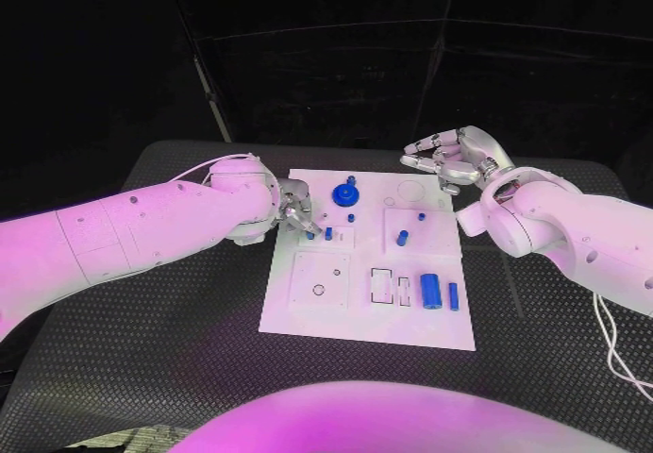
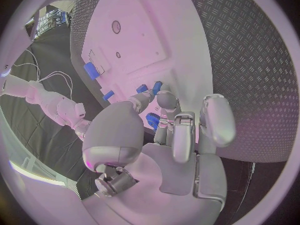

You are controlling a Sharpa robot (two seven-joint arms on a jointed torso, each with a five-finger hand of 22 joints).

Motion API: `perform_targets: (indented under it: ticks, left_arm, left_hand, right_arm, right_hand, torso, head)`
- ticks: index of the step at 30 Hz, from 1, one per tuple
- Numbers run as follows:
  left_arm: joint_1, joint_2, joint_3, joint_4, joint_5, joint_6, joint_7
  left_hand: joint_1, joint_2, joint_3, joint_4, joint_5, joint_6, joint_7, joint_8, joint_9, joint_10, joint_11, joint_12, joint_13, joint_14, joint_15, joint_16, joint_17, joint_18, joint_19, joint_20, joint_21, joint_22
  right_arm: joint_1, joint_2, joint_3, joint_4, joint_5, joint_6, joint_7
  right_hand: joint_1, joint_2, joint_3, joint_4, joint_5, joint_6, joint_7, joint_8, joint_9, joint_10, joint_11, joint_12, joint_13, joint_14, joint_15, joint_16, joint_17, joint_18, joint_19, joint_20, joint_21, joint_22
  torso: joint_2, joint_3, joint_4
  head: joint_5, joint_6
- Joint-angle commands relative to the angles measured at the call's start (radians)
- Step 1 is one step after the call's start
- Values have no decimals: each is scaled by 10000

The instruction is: Assemble the parts on the task board

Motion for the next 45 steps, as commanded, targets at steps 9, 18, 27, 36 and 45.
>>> perform_targets:
  ticks: [9, 18, 27, 36, 45]
  left_arm:
    - [-5, 237, -4, -319, 146, 91, 22]
    - [-6, 201, -4, -389, 147, 239, 18]
    - [-14, 16, 3, -211, 447, -374, 67]
    - [-33, -140, 42, -68, 873, -1512, 162]
    - [-38, -280, 137, 29, 1653, -2784, 800]
  left_hand:
    - [-64, 54, -111, 16, -48, 77, -2, -19, 13, -26, 3, 51, 19, 1054, -77, 30, 2635, -93, 166, -101, 68, 1730]
    - [-804, -190, -1236, 614, -81, 134, 28, -29, 41, -54, 27, 61, 23, 1054, -66, 30, 2635, -98, 171, -105, 62, 1730]
    - [-1393, -254, -2757, 1527, -73, 76, 22, -96, 56, -219, 22, -23, -138, 1054, -89, 30, 2635, -94, 176, -126, 41, 1727]
    - [-997, 39, -3546, 2092, -58, -216, 118, -209, 61, -701, 99, -485, -831, 1000, -45, -102, 2429, -21, 67, -105, -444, 1610]
    - [37, 326, -4209, 2102, 6, -1375, 701, -829, -373, -1998, 625, -1190, -1596, 508, 387, -1165, 971, 435, -856, 259, -3550, 788]
  right_arm:
    - [17, -23, 6, 53, -8, 37, 84]
    - [18, -51, 6, 67, -8, 21, 80]
    - [18, -60, 6, 67, -8, 28, 83]
    - [17, -47, 6, 51, -8, 29, 95]
    - [16, -31, 6, 28, -8, 35, 99]
  right_hand:
    - [-81, 56, -67, 18, 44, -54, 9, 40, -5, -65, 11, 47, 12, 653, 41, -62, 825, 99, -95, 1, -32, -13]
    - [-81, 56, -67, 18, 44, -54, 9, 40, -5, -65, 11, 47, 12, 653, 41, -62, 825, 99, -95, 1, -32, -13]
    - [-87, 55, -101, 34, 53, -57, 8, 52, -5, -104, 11, 19, -39, 648, 40, -74, 803, 104, -107, 1, -46, -39]
    - [-87, 55, -101, 34, 53, -57, 8, 52, -5, -104, 11, 19, -39, 648, 40, -74, 803, 104, -107, 1, -46, -39]
    - [-87, 55, -101, 34, 53, -57, 8, 52, -5, -104, 11, 19, -39, 648, 40, -74, 803, 104, -107, 1, -46, -39]
  torso:
    - [13, -5, -1]
    - [7, -10, 10]
    - [5, -15, 7]
    - [12, -15, 15]
    - [9, -9, 5]
  head:
    - [-36, 23]
    - [-57, 21]
    - [-78, 65]
    - [-86, 90]
    - [-119, 112]
